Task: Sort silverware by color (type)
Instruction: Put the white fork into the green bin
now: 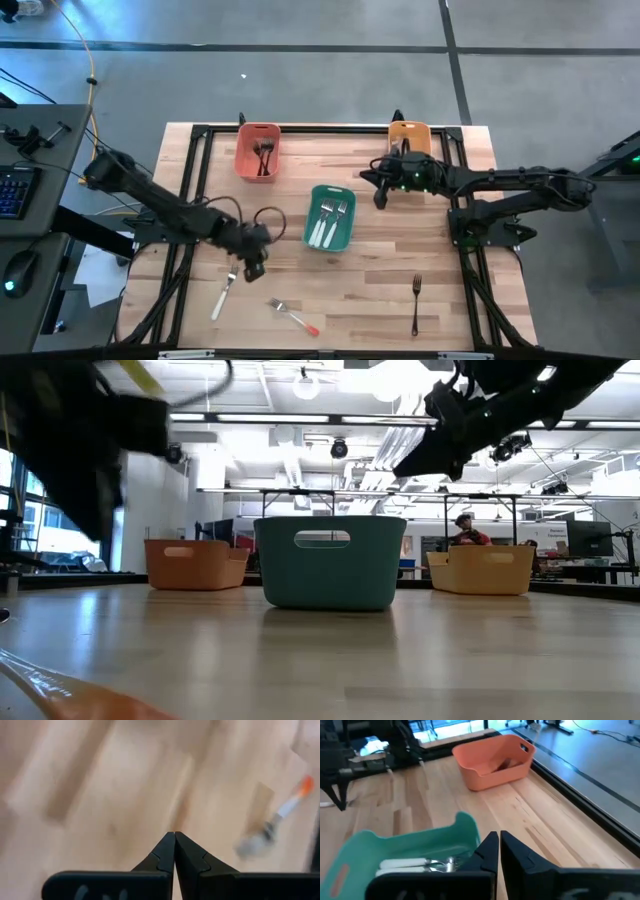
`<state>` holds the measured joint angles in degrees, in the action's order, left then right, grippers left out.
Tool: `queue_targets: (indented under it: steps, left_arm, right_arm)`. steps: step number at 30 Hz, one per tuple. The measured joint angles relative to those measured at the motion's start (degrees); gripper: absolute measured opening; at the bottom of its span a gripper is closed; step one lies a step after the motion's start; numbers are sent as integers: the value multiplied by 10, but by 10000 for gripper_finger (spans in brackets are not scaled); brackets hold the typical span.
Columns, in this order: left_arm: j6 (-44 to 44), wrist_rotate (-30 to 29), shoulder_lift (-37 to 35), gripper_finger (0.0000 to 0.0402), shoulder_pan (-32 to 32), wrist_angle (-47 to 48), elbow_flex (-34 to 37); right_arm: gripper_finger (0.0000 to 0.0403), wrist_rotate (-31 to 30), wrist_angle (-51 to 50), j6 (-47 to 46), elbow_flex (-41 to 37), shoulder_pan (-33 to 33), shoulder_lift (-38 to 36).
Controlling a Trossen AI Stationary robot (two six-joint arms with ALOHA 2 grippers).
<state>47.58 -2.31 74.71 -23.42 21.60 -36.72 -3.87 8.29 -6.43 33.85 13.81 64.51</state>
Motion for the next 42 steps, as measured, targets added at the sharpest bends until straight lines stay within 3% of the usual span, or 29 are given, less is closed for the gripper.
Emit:
queue_targets:
  steps: [4,11,20,30,33,37,42]
  left_arm:
    - [158,-8,-6,12,-66,125,-55]
    - [423,12,12,63,-170,179,-69]
    - [581,37,92,123,-225,175,-69]
    - [616,65,148,122,-225,175,-69]
    - [595,65,150,91,-225,171,-69]
    - [550,63,151,18,-223,162,-69]
    - [438,57,145,7,-184,199,-69]
  right_arm:
    - [2,0,17,-1,0,-8,0]
    - [2,0,15,0,0,-19,0]
    - [2,1,17,18,0,-23,0]
    - [2,1,18,20,0,-23,0]
    - [2,1,16,20,0,-23,0]
    - [2,1,13,20,0,-23,0]
    - [2,-5,14,24,0,-23,2]
